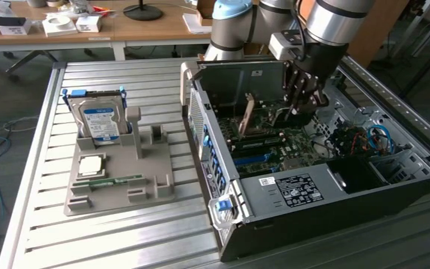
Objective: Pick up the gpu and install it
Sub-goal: 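Insert the gpu into the slot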
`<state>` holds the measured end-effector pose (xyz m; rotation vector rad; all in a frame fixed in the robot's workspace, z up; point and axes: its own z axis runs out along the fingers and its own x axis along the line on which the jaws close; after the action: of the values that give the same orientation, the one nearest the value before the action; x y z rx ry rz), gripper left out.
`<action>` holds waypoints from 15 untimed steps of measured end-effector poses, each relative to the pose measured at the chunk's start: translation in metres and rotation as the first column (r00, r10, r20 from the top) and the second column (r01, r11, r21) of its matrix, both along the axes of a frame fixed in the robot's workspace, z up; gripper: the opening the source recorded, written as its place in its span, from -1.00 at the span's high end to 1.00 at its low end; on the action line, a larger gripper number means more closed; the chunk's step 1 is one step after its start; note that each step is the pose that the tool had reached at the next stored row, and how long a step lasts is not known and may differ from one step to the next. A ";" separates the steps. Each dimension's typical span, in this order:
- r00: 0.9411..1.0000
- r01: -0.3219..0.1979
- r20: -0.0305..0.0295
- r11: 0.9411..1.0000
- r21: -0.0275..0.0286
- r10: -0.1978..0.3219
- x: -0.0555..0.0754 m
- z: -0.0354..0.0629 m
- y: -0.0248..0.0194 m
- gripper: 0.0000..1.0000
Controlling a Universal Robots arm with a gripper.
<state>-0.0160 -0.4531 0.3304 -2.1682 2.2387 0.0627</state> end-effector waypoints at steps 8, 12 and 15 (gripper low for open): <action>1.000 0.000 0.000 1.000 0.000 0.000 -0.004 0.0000 -0.0025 0.47; 1.000 0.000 0.000 1.000 0.000 0.000 -0.010 0.0000 -0.0036 0.47; 1.000 0.000 0.000 1.000 0.000 0.000 -0.011 -0.0001 -0.0055 0.47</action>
<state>-0.0274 -0.4585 0.3303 -2.1684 2.2387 0.0627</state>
